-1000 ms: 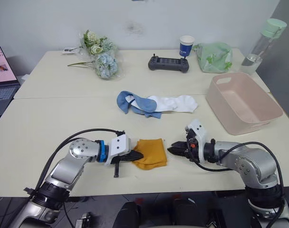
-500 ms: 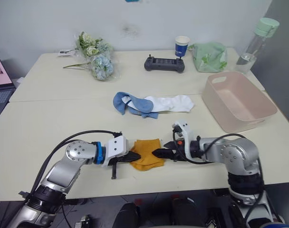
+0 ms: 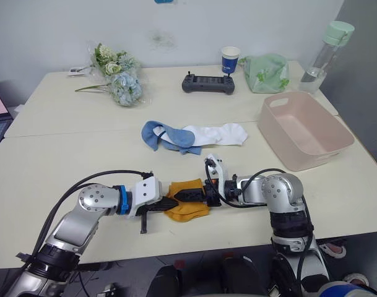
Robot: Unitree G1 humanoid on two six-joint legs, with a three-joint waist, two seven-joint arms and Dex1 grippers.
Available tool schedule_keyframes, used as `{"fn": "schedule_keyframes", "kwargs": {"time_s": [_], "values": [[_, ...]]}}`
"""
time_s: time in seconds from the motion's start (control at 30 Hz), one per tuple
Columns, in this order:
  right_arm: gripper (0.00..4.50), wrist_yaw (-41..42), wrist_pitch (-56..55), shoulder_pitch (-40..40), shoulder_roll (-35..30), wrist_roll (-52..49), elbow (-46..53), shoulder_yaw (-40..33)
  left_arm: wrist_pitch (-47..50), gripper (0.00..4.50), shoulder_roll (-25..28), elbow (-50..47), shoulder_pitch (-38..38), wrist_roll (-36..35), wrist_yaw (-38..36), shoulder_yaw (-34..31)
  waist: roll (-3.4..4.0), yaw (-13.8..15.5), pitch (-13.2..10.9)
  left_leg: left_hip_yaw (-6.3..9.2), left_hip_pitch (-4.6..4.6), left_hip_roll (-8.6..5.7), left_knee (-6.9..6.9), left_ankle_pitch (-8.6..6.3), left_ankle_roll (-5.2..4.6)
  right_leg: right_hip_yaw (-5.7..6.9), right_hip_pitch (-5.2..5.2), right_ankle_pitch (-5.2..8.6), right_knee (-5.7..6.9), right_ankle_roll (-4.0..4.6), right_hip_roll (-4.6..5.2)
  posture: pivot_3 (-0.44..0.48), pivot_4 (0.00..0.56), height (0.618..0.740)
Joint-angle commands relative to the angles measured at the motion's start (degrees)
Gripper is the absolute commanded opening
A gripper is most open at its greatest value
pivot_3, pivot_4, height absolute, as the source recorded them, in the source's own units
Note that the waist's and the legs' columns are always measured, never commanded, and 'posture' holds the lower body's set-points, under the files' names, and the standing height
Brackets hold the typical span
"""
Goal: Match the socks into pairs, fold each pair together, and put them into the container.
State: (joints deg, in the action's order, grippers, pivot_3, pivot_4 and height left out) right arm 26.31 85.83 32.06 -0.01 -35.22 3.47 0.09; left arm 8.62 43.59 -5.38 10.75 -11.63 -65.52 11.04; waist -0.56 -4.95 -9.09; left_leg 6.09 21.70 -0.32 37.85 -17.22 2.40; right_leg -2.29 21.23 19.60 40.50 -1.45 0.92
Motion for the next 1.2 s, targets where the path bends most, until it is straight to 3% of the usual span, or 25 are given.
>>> {"fn": "schedule_keyframes", "kwargs": {"time_s": [0.03,0.2,0.33,0.4,0.57,0.6,0.77,1.07,1.2], "values": [[3.54,0.7,-1.0,0.4,0.2,-1.1,-0.5,0.4,1.4,0.00,0.4,0.9,-0.6,0.3,1.4,-1.6,0.01,0.0,0.0,0.00,0.02,0.00,0.00,0.00,0.00,0.00,0.03,0.00,0.00,0.00,0.00,0.000,0.150,0.740],[1.84,0.3,-1.7,-0.1,0.4,-1.4,0.2,0.4,2.1,0.00,0.1,0.7,-1.0,-1.4,1.3,-2.5,0.01,0.0,0.0,-0.01,0.08,0.00,0.01,0.00,0.00,-0.02,0.09,0.00,0.03,0.00,0.00,0.000,0.150,0.740],[0.44,-1.2,-2.0,-1.3,1.2,-1.4,1.7,-1.2,6.0,0.00,-1.8,-2.0,-0.9,-7.5,0.4,-4.4,0.01,0.1,0.0,0.01,0.11,0.00,0.01,0.00,0.00,-0.01,0.11,0.00,0.03,0.00,0.01,0.000,0.150,0.740],[0.03,-1.7,-1.9,-2.1,0.6,-1.4,3.1,-2.1,9.2,0.00,-2.8,-2.9,0.3,-9.4,1.6,-5.5,0.01,0.2,0.0,0.00,0.16,-0.01,0.02,0.00,0.00,-0.01,0.13,0.00,0.01,-0.01,0.02,0.000,0.150,0.740],[0.03,-3.2,-1.6,-4.3,-2.8,-2.0,10.8,-5.4,22.8,0.00,-4.6,-6.7,6.1,-16.6,4.3,-7.0,-0.02,0.7,-0.1,0.04,0.26,-0.04,0.08,0.00,0.01,0.04,0.14,0.00,-0.01,-0.01,0.06,0.000,0.150,0.740],[0.00,-3.3,-1.3,-4.7,-3.9,-2.4,13.2,-6.5,24.1,0.18,-5.7,-7.5,8.2,-17.4,5.3,-6.8,-0.01,0.9,-0.1,0.02,0.26,-0.07,0.08,0.00,0.01,0.01,0.13,0.00,-0.05,-0.01,0.07,0.000,0.150,0.740],[0.00,-4.5,0.7,-7.0,-6.1,-5.3,21.7,-14.5,32.9,1.51,-11.6,-10.1,19.0,-22.3,9.4,-5.9,-0.03,1.7,-0.1,0.00,0.33,-0.11,0.10,0.01,0.03,0.05,0.11,0.01,-0.13,-0.02,0.10,0.000,0.150,0.740],[0.00,-5.6,-1.5,-14.6,-10.3,-11.9,37.0,-31.5,36.9,4.31,-19.6,-4.9,37.8,-20.2,13.6,-1.6,-0.03,1.6,-0.1,-0.13,0.34,-0.10,0.09,0.02,0.04,-0.03,0.09,0.01,-0.18,-0.02,0.06,0.000,0.150,0.740],[0.00,-6.9,-4.4,-12.2,-14.8,-14.7,38.3,-39.3,37.0,4.48,-22.0,-3.4,41.4,-21.0,12.9,-1.3,-0.02,1.6,-0.1,-0.20,0.33,-0.10,0.08,0.04,0.07,-0.06,0.09,0.01,-0.19,-0.02,0.06,0.000,0.150,0.740]]}}
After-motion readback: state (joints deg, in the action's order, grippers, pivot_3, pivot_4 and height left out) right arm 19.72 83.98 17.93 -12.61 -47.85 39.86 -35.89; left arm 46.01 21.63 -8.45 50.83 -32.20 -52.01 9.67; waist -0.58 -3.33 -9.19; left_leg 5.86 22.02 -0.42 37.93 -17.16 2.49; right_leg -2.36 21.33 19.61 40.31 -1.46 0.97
